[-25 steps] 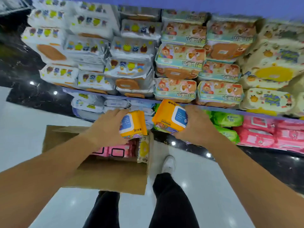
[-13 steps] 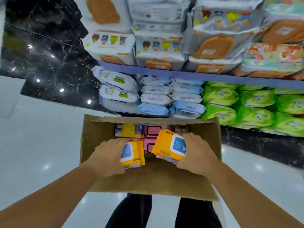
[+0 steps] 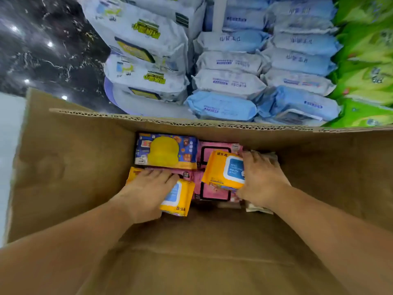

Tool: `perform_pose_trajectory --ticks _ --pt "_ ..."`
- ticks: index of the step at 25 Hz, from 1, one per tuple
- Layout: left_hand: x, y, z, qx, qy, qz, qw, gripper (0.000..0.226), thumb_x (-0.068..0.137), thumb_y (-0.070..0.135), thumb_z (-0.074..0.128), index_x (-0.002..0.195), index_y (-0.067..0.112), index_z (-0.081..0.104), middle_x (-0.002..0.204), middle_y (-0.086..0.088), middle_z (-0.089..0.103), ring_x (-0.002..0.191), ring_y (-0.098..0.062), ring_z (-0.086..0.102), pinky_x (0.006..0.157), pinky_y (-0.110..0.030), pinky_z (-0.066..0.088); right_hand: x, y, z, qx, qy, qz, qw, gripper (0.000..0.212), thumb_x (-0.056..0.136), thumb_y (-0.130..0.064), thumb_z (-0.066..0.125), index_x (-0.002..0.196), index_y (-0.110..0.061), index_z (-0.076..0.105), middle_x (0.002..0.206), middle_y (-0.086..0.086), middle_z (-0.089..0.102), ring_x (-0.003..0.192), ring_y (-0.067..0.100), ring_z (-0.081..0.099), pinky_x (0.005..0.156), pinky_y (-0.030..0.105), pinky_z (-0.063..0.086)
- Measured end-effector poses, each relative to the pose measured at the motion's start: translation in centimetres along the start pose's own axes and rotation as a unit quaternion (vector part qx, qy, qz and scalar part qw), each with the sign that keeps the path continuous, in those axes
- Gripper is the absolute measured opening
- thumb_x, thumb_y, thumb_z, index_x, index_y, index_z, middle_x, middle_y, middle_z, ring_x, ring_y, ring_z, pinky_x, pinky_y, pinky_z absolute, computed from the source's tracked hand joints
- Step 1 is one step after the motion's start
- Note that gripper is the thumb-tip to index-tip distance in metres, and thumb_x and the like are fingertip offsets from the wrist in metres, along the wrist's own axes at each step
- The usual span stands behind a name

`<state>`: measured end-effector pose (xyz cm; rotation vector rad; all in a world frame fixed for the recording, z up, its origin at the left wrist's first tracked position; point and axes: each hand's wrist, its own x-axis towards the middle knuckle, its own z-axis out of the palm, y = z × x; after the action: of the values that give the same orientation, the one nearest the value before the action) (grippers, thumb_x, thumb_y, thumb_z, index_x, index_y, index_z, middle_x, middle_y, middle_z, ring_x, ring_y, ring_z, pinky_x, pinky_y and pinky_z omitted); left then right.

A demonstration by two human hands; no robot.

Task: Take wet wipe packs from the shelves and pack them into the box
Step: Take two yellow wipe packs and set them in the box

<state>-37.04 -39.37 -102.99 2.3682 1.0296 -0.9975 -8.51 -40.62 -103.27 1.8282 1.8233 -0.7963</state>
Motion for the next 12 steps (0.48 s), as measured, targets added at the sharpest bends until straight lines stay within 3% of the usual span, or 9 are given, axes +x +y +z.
perform_pose_trajectory --ticks 4,7,9,10,12 --pt "3.0 -1.1 3.1 0.078 0.034 -0.005 0.996 0.089 0.094 0.041 0.057 0.161 0.014 0.004 0.161 -0.010 0.019 0.148 -0.028 0.022 0.123 -0.043 0.018 6.2 -2.1 3.1 -0.043 0.092 -0.060 0.993 0.090 0.076 -0.047 0.074 0.148 -0.020 0.027 0.139 0.004 0.040 0.133 0.026 0.038 0.116 0.040 0.025" --pt "3.2 -0.3 4.6 0.112 0.053 -0.031 0.992 0.082 0.104 0.041 0.043 0.160 0.007 -0.006 0.164 -0.017 0.011 0.150 -0.034 0.016 0.123 -0.048 0.013 6.8 -2.2 4.9 -0.002 0.163 -0.050 0.985 0.098 0.076 -0.050 0.076 0.154 -0.021 0.023 0.146 0.006 0.033 0.140 0.028 0.032 0.122 0.044 0.023" --pt "2.9 0.6 5.3 0.102 0.050 -0.073 0.991 0.081 0.104 0.039 0.042 0.160 0.007 -0.007 0.162 -0.019 0.013 0.146 -0.036 0.023 0.120 -0.048 0.021 5.6 -1.6 6.5 0.094 0.171 0.061 0.979 0.110 0.072 -0.056 0.080 0.155 -0.022 0.016 0.149 0.009 0.025 0.141 0.030 0.027 0.120 0.046 0.026" --pt "2.9 1.0 5.4 0.091 0.051 -0.094 0.990 0.081 0.103 0.039 0.044 0.161 0.008 -0.004 0.160 -0.019 0.018 0.142 -0.036 0.028 0.116 -0.048 0.027 4.8 -1.3 7.1 0.195 0.151 0.128 0.960 0.113 0.068 -0.057 0.082 0.153 -0.022 0.017 0.150 0.009 0.026 0.140 0.029 0.029 0.118 0.045 0.030" --pt "2.8 1.3 5.4 0.077 0.055 -0.110 0.989 0.080 0.100 0.038 0.048 0.161 0.010 0.005 0.156 -0.018 0.026 0.136 -0.034 0.035 0.110 -0.047 0.034 4.2 -1.3 7.6 0.420 0.082 0.196 0.883 0.097 0.068 -0.054 0.085 0.144 -0.022 0.034 0.146 0.006 0.047 0.130 0.023 0.050 0.106 0.042 0.047"
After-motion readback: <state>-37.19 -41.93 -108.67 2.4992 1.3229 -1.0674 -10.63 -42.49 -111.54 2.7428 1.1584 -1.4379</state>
